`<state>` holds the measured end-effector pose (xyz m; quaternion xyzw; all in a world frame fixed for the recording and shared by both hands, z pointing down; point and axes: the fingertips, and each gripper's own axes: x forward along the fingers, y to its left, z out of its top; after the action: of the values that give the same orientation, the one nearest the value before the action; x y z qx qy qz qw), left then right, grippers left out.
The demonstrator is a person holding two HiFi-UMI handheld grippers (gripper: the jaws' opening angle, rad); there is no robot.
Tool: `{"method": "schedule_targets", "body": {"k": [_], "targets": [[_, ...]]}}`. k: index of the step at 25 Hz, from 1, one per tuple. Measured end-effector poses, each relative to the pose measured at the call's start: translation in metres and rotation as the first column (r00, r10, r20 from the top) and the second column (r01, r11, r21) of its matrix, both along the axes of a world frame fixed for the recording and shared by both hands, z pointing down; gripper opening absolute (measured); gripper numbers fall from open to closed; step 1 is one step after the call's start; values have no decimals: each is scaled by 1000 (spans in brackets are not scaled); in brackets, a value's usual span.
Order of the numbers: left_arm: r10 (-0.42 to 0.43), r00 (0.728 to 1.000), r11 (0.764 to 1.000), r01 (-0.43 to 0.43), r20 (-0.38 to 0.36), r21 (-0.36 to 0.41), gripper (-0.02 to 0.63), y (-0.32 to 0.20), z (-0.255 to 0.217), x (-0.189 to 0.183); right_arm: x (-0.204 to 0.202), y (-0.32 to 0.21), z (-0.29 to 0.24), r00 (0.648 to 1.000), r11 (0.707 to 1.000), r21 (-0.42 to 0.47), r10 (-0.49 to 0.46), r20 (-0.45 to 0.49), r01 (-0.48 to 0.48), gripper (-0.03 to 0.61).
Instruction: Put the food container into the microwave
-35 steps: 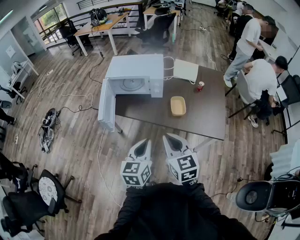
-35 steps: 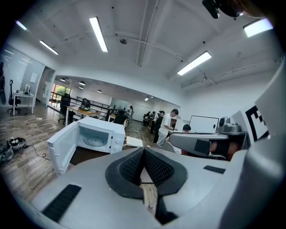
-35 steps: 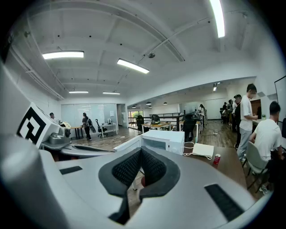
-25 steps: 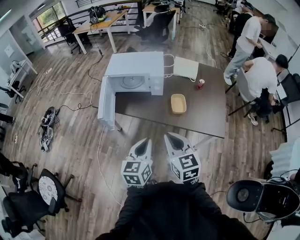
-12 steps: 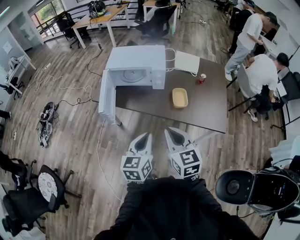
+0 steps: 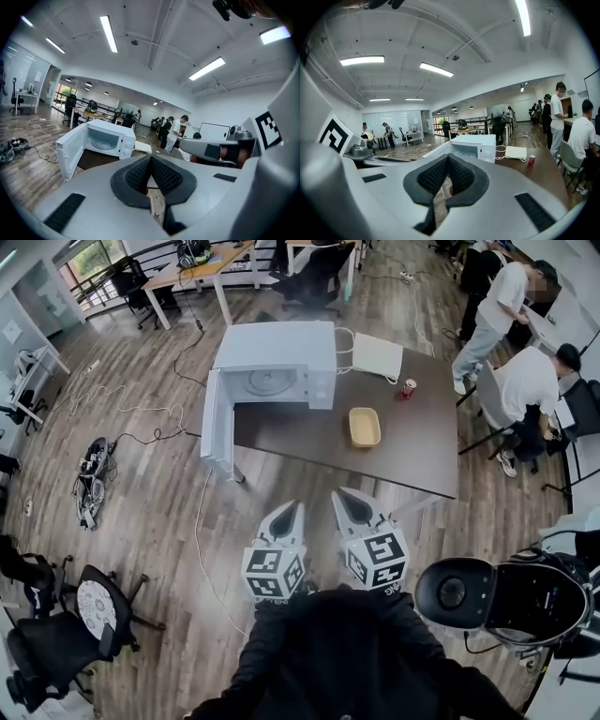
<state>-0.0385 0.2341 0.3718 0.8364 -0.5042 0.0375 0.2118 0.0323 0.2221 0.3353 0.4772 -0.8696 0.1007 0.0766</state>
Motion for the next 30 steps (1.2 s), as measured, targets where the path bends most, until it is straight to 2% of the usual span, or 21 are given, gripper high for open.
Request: {"method": "schedule_targets", "body": {"k": [14, 25, 30], "targets": [[46, 999, 997, -47, -27, -68, 33, 13, 40, -34, -30, 15, 40, 997, 996, -72, 58, -42, -61, 23], [51, 998, 995, -53, -26, -84, 33, -47, 52, 0, 4, -42, 54, 996, 991, -104, 76, -48, -81, 23], [52, 999, 996, -53, -15, -77, 32, -70, 59, -10, -5, -64, 62, 996, 991, -103, 80, -47, -85, 23]]}}
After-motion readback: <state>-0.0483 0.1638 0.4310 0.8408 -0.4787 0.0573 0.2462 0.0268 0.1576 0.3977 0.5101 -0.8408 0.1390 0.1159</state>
